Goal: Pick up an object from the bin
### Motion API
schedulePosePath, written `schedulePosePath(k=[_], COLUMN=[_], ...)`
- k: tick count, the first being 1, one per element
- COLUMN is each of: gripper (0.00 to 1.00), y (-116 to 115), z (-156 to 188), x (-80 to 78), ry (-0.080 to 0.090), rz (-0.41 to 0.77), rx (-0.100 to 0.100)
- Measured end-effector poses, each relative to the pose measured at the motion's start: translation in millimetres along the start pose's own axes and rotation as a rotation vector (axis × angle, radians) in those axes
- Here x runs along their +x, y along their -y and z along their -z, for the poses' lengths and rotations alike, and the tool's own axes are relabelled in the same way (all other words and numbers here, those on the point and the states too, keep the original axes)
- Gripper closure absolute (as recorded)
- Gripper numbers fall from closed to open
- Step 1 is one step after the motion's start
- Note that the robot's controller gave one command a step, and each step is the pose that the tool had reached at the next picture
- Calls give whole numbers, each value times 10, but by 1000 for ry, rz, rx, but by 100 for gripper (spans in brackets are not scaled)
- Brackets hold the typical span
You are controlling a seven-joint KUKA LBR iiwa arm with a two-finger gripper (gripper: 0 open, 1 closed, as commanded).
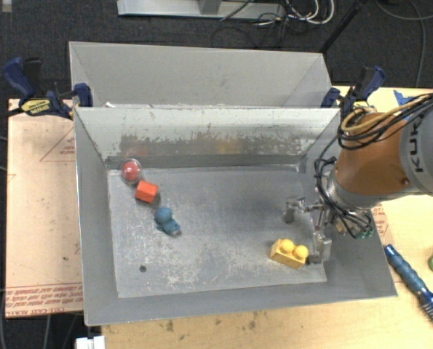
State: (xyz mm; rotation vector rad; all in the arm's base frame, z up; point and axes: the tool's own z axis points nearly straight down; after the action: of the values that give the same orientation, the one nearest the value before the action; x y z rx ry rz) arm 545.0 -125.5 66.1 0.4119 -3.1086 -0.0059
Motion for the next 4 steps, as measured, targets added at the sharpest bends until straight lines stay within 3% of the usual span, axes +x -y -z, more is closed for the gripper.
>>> schedulePosePath(k=[1, 2, 3, 4], gripper=[0, 0, 0, 0], y=[-848, -815, -812, -819], z=[348, 332, 25, 23], x=[422, 359, 274, 269], ry=[8, 8, 6, 6], rz=[-24, -64, -263, -262], rx=[0, 3, 2, 1])
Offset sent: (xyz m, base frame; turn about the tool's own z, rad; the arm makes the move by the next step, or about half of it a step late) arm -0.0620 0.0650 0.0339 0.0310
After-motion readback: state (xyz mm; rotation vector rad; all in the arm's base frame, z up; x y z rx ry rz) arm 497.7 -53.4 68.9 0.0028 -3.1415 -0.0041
